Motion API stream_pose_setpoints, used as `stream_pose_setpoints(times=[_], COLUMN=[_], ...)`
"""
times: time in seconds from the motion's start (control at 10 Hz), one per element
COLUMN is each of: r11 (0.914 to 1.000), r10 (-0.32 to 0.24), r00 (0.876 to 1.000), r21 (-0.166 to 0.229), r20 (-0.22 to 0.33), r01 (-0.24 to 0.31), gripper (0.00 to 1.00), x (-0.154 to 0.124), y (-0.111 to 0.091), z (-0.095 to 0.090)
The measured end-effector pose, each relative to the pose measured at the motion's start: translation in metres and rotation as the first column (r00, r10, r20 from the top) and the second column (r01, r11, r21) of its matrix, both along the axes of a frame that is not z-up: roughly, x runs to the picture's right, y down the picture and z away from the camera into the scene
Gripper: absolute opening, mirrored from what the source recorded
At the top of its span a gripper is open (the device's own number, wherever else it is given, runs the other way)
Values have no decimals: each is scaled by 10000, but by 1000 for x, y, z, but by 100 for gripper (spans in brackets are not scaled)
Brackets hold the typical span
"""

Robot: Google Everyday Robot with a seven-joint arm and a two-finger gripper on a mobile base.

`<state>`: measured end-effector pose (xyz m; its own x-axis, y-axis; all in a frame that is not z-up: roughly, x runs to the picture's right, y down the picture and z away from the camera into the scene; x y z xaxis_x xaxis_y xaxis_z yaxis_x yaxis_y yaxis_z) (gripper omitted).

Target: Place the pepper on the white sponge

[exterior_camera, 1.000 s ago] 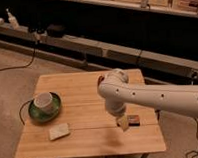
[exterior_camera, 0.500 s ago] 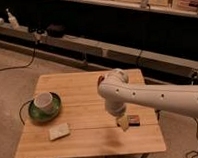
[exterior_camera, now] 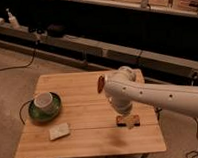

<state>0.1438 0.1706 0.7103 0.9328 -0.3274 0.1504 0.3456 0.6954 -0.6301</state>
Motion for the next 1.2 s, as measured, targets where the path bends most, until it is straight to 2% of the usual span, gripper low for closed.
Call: stream_pose_setpoints(times=[0.5,0.7,0.9,1.1,1.2], r11=[10000,9998,9971,9907,9852], r10=[34,107,-77,-646,-922], r00=[10000,9999,9998,9939,9852], r21=[49,149,761,1252,1565], r20=[37,-27,177,889,1444], r01=[-35,-106,63,532,693], gripper=[80,80,80,80,80], x=[-2,9,43,60,65], y=[-2,-10,-42,-70,-81], z=[1,4,11,21,25])
